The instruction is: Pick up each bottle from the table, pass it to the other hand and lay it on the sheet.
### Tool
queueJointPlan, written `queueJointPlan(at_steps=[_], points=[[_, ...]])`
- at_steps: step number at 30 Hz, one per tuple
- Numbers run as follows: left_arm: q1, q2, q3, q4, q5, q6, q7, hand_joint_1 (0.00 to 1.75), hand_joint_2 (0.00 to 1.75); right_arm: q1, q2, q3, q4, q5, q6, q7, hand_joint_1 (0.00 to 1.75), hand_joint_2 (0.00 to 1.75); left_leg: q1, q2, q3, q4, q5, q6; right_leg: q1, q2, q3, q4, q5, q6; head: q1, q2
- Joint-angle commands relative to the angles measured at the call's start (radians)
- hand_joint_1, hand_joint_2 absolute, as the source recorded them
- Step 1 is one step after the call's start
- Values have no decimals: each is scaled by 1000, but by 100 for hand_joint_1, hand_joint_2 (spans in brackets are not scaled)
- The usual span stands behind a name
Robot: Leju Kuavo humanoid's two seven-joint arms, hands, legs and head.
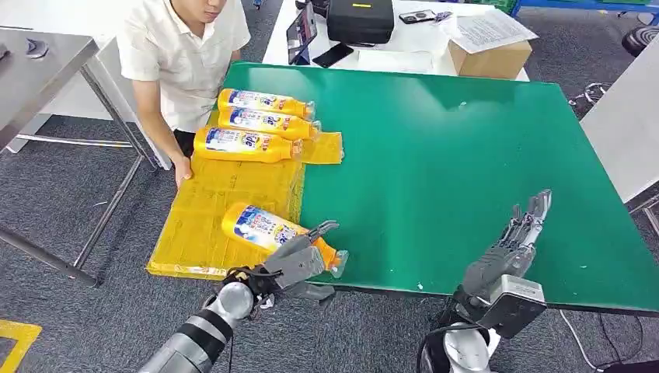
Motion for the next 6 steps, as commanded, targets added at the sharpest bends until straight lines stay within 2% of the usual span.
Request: queueJointPlan(at_steps=[1, 5, 6], points=[[43, 39, -54, -91, 5, -5, 9, 0, 175, -9, -21, -13, 32, -1, -3, 1, 0, 0, 1, 2, 1, -1, 0, -2, 1, 2, 1, -1, 0, -2, 0, 0], [43, 39, -54, -91, 5, -5, 9, 0, 175, -9, -21, -13, 32, -1, -3, 1, 0, 0, 2, 2, 3, -1, -1, -2, 1, 2, 2, -1, 0, -2, 0, 0], [62, 47, -69, -150, 43, 17, -16, 0, 175, 1, -22, -13, 27, -3, -6, 1, 0, 0, 1, 2, 2, -1, -1, -2, 1, 2, 1, -1, 0, -2, 0, 0]])
